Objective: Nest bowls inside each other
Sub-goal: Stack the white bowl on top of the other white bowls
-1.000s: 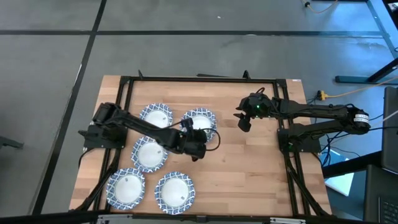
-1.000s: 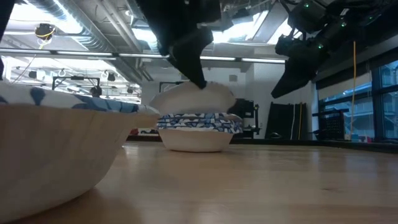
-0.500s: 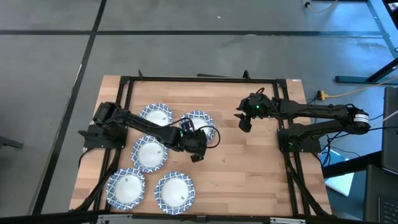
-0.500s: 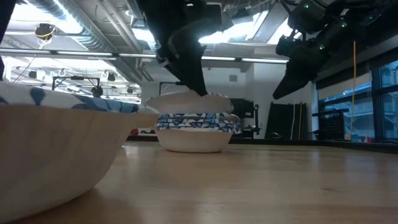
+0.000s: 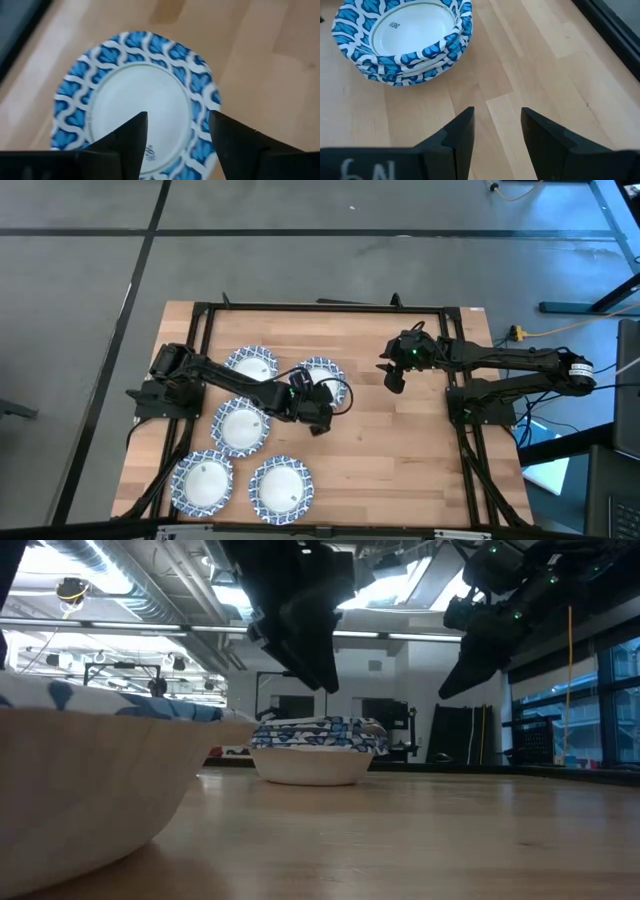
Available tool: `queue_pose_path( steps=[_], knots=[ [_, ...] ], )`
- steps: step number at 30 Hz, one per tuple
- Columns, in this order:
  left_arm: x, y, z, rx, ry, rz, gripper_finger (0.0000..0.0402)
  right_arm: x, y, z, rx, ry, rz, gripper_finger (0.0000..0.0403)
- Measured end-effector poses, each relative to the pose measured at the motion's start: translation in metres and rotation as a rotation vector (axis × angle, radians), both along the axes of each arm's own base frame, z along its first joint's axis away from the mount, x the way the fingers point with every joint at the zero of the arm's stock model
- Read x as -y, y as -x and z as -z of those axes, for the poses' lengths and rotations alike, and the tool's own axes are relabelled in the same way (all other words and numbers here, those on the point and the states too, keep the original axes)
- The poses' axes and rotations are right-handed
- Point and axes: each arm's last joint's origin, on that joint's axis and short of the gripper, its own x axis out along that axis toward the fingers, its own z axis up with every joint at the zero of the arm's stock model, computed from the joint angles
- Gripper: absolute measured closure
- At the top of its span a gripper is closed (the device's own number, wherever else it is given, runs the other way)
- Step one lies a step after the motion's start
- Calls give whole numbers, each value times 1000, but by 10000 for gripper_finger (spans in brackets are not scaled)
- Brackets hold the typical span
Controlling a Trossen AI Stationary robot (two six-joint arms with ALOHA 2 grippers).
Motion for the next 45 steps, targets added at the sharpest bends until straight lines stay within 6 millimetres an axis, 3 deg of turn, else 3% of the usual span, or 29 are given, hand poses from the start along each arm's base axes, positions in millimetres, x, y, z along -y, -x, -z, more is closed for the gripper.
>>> queue_pose_path(
  steps=[6, 11, 20, 25, 33, 38, 45],
  knots=[
    [-3, 4, -11, 39, -84, -43, 196, -1, 4, -7, 36, 11, 0, 241],
    [-3, 13, -32, 105, -164, -84, 194, -6, 20, -26, 127, 45, -5, 241],
    [0, 56, -69, 209, -202, -99, 194, -18, 58, -55, 271, 103, -14, 241],
    [-9, 98, -61, 252, -108, -152, 194, -22, 72, -59, 295, 94, -2, 241],
    [-25, 155, -21, 269, 86, -270, 194, -24, 78, -60, 297, 91, 0, 241],
    [-26, 164, -6, 238, 143, -295, 194, -24, 78, -59, 295, 91, 0, 241],
    [-31, 163, -3, 230, 134, -317, 194, -24, 78, -59, 295, 91, 1, 241]
  ],
)
